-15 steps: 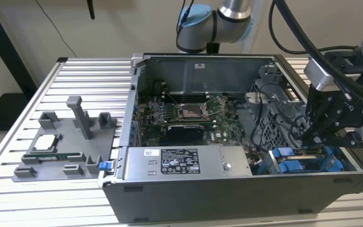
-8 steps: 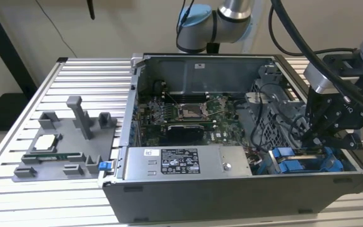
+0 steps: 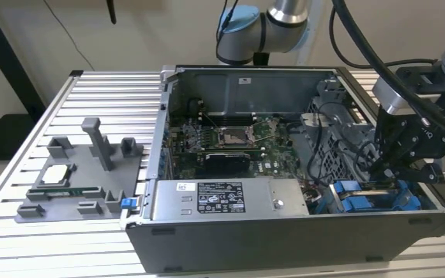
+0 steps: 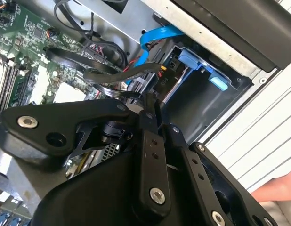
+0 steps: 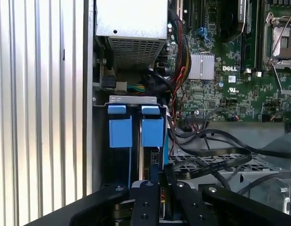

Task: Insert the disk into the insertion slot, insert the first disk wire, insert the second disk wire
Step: 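Insert the second disk wire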

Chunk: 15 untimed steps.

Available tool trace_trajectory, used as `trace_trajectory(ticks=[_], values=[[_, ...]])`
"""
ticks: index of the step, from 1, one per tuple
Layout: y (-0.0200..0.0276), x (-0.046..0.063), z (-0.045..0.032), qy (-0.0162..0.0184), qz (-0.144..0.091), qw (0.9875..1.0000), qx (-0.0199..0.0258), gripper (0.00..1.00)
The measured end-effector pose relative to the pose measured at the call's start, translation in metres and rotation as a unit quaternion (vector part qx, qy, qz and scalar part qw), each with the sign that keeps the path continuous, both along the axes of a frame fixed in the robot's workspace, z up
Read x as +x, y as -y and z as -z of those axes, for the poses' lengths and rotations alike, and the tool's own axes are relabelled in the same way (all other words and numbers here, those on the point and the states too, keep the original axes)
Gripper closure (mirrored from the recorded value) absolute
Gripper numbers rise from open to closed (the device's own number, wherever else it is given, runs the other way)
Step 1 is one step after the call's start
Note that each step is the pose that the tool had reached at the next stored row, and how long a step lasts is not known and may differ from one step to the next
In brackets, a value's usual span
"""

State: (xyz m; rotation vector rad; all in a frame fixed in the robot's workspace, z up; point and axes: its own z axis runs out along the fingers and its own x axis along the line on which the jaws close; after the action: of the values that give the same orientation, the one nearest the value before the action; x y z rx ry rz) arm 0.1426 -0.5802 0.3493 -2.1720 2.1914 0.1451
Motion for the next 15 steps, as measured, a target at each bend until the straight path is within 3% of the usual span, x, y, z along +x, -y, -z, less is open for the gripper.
trace_trajectory(ticks=[5, 11, 15], values=[[0.0003, -0.0046, 0.0003, 0.0024, 0.000, 1.0000, 0.0000, 1.00], [0.0003, -0.0058, 0.0008, 0.0110, 0.005, 0.9999, -0.0009, 1.00], [0.0003, -0.0059, 0.0016, 0.0118, 0.017, 0.9998, -0.0014, 1.00]])
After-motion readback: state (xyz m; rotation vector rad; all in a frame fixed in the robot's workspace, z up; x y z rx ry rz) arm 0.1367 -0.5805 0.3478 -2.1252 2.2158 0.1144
